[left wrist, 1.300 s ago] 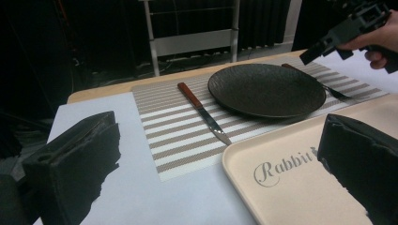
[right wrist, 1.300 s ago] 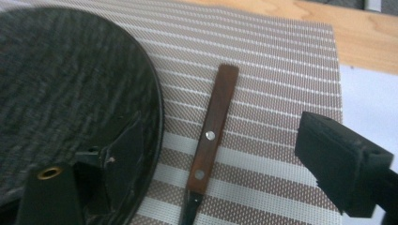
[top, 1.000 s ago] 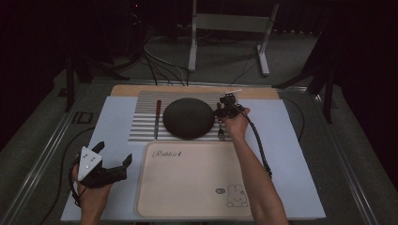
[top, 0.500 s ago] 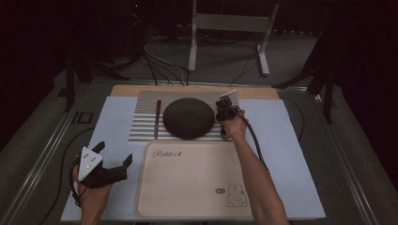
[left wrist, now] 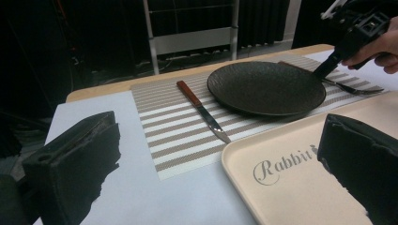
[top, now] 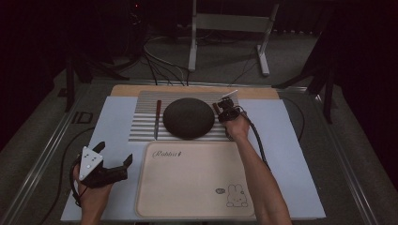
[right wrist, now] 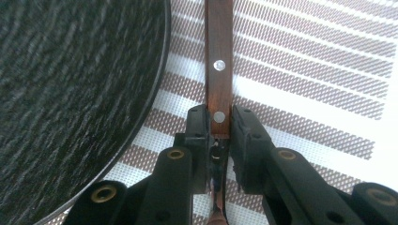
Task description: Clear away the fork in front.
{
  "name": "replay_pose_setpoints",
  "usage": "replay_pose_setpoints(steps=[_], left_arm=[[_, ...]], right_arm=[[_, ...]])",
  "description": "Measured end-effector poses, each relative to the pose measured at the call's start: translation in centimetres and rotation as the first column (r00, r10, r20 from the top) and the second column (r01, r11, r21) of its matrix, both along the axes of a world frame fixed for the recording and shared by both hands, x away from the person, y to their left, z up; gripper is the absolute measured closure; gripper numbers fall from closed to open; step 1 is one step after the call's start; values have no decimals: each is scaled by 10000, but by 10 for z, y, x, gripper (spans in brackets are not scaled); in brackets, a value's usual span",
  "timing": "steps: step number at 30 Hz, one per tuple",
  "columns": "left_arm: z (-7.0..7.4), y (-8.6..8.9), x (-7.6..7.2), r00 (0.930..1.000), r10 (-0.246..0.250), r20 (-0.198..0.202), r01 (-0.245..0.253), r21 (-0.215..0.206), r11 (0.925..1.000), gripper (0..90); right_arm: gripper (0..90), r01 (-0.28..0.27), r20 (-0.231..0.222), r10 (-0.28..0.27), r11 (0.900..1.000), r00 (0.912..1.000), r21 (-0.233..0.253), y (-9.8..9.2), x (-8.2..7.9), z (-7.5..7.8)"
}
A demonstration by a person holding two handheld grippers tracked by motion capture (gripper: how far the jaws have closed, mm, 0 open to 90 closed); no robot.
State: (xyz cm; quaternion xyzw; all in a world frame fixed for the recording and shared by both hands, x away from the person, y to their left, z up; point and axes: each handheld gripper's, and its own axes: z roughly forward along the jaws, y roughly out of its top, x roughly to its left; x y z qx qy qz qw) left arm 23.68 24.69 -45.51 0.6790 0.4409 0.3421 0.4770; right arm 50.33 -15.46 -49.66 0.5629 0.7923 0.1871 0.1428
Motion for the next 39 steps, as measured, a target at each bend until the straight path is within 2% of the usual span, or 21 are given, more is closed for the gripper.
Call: replay_pose_setpoints(steps=[3,5,7,10,14,19,25,26,28,30,35,37,38,39], left_arm=[[0,0,0,10000,19,-13,-19,0,10000,1],[0,-1,0,10000,27,-14,-27,11,10000,1],[0,-1,0,10000,13,-12,-13,35,10000,1],[0,-2,0,10000,-1,-7,1,32,10000,1],[-1,-2,1,10000,-25,-24,25,63,10000,1],[-1,-4,1,10000,-43,-44,44,106,9999,1],[2,-7,2,9999,-149,1,149,-88,9999,1],[2,-7,2,9999,-149,1,149,-88,9999,1],[4,-9,3,9999,-171,6,171,-250,9995,1],[7,-11,6,9996,-281,22,282,-430,9987,1],[15,-19,12,9987,-513,-20,511,-513,9974,1],[20,-25,18,9978,-657,-23,654,-567,9962,1],[20,-25,18,9978,-657,-23,654,-567,9962,1],[22,-27,20,9976,-687,-46,683,-596,9959,1]], right_arm=[[781,31,542,-51,9993,9985,378,-5,-5,5],[780,-139,765,67,9954,9970,948,-9,-9,10],[781,-274,1272,120,9924,9918,1201,-11,-15,15],[780,-498,2072,205,9893,9781,1373,-12,-26,23],[780,-753,3008,258,9852,9533,1542,-15,-37,34],[781,-975,3759,300,9820,9262,1618,-17,-50,44],[781,-1393,4255,516,9742,9035,1776,-15,-61,55],[781,-1393,4255,516,9742,9035,1776,-15,-61,55],[781,-1543,4407,601,9713,8957,1812,-13,-67,59],[780,-1650,4472,670,9690,8919,1840,-12,-71,61],[780,-1874,4605,851,9654,8836,1813,-10,-80,65],[780,-2007,4711,958,9634,8769,1778,-9,-86,68],[780,-2007,4711,958,9634,8769,1778,-9,-86,68],[780,-2061,4795,981,9622,8721,1781,-9,-90,72]])
